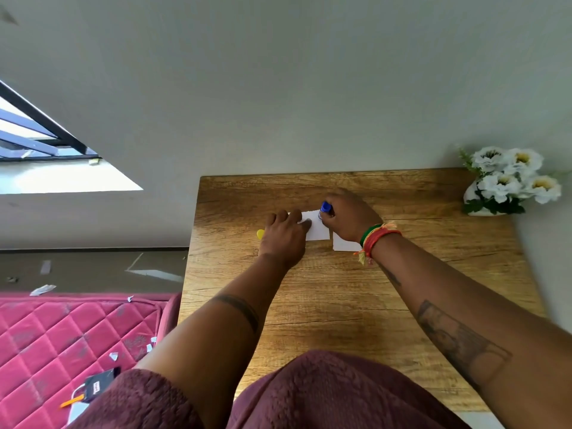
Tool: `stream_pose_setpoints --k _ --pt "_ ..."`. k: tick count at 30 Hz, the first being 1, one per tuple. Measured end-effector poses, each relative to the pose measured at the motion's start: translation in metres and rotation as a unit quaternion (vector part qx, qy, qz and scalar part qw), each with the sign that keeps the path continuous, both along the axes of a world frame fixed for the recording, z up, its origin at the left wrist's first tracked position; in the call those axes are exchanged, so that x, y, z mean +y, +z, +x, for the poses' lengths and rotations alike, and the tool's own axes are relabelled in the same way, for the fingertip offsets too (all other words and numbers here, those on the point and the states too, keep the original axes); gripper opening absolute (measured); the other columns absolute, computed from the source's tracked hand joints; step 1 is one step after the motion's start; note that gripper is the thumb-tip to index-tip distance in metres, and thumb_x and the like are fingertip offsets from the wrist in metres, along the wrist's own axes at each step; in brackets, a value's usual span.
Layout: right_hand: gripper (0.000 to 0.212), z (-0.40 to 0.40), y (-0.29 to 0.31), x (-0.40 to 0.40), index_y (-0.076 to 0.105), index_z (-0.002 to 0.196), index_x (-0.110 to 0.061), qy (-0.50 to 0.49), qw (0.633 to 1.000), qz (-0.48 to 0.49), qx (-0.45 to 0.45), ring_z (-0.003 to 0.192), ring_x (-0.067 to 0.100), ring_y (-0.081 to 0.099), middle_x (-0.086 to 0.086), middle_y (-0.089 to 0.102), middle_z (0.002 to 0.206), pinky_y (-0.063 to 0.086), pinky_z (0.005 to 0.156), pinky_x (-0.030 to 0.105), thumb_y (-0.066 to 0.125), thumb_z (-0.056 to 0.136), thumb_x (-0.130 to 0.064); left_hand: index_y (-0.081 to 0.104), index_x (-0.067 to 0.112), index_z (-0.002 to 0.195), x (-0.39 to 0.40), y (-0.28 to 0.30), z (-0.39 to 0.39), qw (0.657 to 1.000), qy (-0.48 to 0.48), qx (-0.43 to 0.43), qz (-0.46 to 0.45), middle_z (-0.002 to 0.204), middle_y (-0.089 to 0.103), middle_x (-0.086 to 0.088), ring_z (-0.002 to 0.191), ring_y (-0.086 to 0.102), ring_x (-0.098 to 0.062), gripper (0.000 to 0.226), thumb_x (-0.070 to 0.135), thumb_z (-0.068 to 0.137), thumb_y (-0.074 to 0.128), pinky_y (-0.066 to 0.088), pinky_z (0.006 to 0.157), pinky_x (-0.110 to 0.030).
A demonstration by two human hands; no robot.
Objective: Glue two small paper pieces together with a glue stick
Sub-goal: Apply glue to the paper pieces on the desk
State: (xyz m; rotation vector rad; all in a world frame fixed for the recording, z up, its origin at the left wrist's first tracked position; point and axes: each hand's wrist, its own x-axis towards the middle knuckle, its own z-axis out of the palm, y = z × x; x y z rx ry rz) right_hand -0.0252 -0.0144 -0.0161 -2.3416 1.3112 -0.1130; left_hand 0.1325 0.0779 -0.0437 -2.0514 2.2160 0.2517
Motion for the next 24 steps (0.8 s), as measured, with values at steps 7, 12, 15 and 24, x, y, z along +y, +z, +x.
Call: stream_pose_setpoints --k 7,12,15,24 --pt "0.013 -0.009 0.002 0.015 0.063 0.095 -0.017 0.008 1.000 0.023 0.006 0.081 0.018 0.050 0.000 0.054 0.096 0.036 0.069 0.029 0.062 0.090 -0.028 0.051 0.021 0.146 0.001 0.005 -0.004 1.000 -0.002 -0.020 0.012 0.142 0.048 -0.009 0.124 0.045 -0.036 0.051 0.026 0.095 0.054 0.035 0.106 -0.048" --pt "0.020 -0.014 0.002 0.030 0.066 0.107 -0.018 0.006 0.999 0.038 0.010 0.093 0.021 0.057 0.002 0.056 0.111 0.047 0.077 0.034 0.061 0.092 -0.031 0.047 0.020 0.148 0.003 0.007 -0.006 0.999 -0.003 -0.035 0.017 0.145 0.044 -0.011 0.127 0.044 -0.037 0.052 0.026 0.096 0.053 0.035 0.106 -0.048" --pt "0.024 -0.016 0.002 0.033 0.066 0.109 -0.015 0.011 0.999 0.035 0.011 0.090 0.017 0.051 0.003 0.059 0.110 0.039 0.074 0.029 0.062 0.092 -0.031 0.046 0.020 0.148 0.003 0.008 -0.007 0.999 -0.005 -0.049 0.024 0.145 0.043 -0.012 0.126 0.043 -0.037 0.053 0.027 0.097 0.053 0.036 0.105 -0.048" --pt "0.008 -0.033 0.018 0.021 0.070 0.093 -0.020 -0.134 0.978 0.069 -0.142 0.069 0.015 0.059 -0.006 0.064 0.077 0.041 0.057 0.024 0.068 0.087 -0.023 0.064 0.020 0.121 -0.001 0.005 -0.007 0.998 0.010 -0.061 -0.004 0.123 0.061 -0.009 0.116 0.053 -0.032 0.028 0.033 0.096 0.063 0.038 0.098 -0.044"
